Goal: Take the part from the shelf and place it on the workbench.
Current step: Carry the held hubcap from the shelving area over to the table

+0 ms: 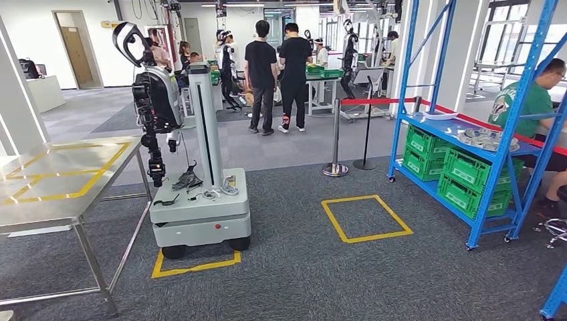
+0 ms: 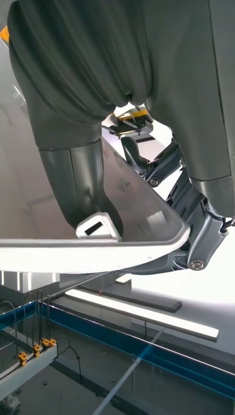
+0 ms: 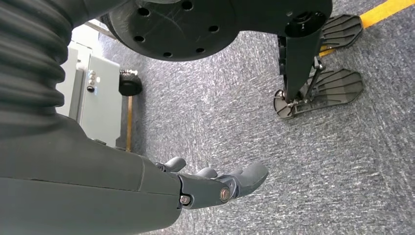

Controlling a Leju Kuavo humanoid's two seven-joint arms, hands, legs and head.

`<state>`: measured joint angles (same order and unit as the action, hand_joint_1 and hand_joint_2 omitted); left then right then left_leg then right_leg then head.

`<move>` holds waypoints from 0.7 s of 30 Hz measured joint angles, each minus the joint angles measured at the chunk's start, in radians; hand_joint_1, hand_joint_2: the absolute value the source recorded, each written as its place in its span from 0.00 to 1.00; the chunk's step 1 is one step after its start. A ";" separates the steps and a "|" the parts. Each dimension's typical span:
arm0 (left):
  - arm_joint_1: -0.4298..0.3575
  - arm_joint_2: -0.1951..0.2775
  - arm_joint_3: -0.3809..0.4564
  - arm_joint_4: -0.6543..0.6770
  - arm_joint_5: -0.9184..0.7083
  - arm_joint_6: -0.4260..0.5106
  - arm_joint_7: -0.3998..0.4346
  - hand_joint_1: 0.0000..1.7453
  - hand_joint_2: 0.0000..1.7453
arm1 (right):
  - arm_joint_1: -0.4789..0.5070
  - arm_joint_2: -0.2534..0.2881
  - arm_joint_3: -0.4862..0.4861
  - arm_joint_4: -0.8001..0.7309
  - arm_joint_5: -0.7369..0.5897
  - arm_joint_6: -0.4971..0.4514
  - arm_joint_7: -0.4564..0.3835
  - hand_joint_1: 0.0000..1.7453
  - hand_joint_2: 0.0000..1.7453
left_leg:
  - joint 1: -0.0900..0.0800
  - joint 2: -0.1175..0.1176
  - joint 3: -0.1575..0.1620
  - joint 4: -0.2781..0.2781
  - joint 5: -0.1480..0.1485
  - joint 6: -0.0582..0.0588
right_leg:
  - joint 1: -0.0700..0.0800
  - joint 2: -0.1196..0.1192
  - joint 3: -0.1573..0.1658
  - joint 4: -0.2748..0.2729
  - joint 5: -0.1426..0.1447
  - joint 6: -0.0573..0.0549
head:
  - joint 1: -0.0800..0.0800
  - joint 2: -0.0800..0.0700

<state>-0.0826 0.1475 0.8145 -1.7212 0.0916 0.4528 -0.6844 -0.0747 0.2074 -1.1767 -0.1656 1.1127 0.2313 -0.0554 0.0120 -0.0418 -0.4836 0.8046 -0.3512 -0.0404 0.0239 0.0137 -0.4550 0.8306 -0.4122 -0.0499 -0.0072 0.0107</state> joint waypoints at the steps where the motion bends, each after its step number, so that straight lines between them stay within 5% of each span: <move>1: 0.002 0.000 0.000 -0.002 0.000 -0.001 0.001 1.00 1.00 | 0.000 0.000 0.001 0.000 0.000 0.000 -0.001 0.00 1.00 | 0.000 0.000 0.003 -0.006 0.003 0.000 | 0.000 0.000 0.003 -0.006 0.003 0.000 | 0.000 0.000; 21: 0.003 0.015 -0.009 0.037 0.001 -0.016 0.002 1.00 1.00 | -0.001 -0.001 0.002 0.000 -0.015 -0.008 0.012 0.00 1.00 | 0.000 0.000 0.008 -0.013 0.006 0.002 | 0.000 0.000 0.008 -0.015 0.007 0.002 | 0.000 0.000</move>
<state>-0.0797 0.1626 0.8050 -1.6839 0.0930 0.4370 -0.6828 -0.0752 0.2060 -1.1748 -0.1656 1.0982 0.2228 -0.0439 0.0119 -0.0417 -0.4751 0.7913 -0.3451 -0.0385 0.0237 0.0138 -0.4472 0.8154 -0.4054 -0.0483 -0.0072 0.0107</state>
